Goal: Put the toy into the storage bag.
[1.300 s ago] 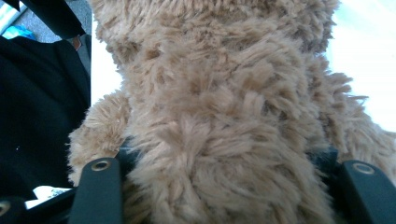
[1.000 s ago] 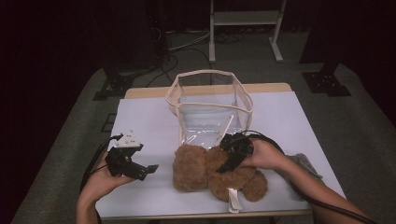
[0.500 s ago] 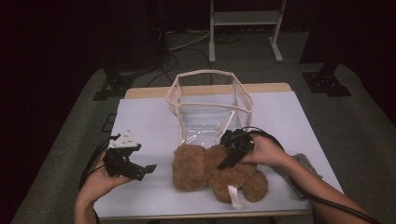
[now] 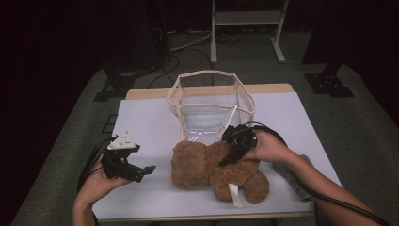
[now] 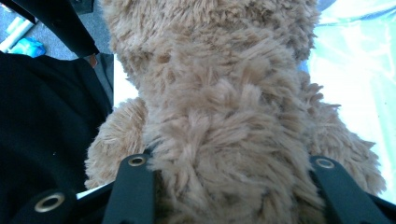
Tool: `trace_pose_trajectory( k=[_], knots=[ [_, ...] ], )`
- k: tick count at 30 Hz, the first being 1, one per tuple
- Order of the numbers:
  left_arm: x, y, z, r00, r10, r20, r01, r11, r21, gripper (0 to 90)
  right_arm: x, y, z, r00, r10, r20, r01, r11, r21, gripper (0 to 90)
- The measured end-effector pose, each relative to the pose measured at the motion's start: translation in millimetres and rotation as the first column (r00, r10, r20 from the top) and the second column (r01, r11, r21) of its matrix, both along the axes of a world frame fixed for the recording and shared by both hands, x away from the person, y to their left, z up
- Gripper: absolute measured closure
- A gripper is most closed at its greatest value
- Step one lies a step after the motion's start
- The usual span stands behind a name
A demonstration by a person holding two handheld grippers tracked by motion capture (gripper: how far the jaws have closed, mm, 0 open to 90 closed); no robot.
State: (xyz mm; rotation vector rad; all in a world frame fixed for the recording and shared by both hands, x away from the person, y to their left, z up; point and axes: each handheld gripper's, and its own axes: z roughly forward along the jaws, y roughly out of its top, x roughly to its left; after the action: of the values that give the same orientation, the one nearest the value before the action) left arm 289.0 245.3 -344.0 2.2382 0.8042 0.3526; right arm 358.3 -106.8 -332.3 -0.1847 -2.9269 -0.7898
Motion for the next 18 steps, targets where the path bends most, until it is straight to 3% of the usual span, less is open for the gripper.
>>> trace_pose_trajectory(
  k=[18],
  knots=[
    [-2.3, 2.9, 2.9, 0.9999, 0.008, 0.009, -0.008, 0.9999, -0.011, 5.4, -8.8, 2.8, 25.8, 0.9983, 0.025, 0.053, -0.026, 1.0, 0.005, 56.4]
  ],
)
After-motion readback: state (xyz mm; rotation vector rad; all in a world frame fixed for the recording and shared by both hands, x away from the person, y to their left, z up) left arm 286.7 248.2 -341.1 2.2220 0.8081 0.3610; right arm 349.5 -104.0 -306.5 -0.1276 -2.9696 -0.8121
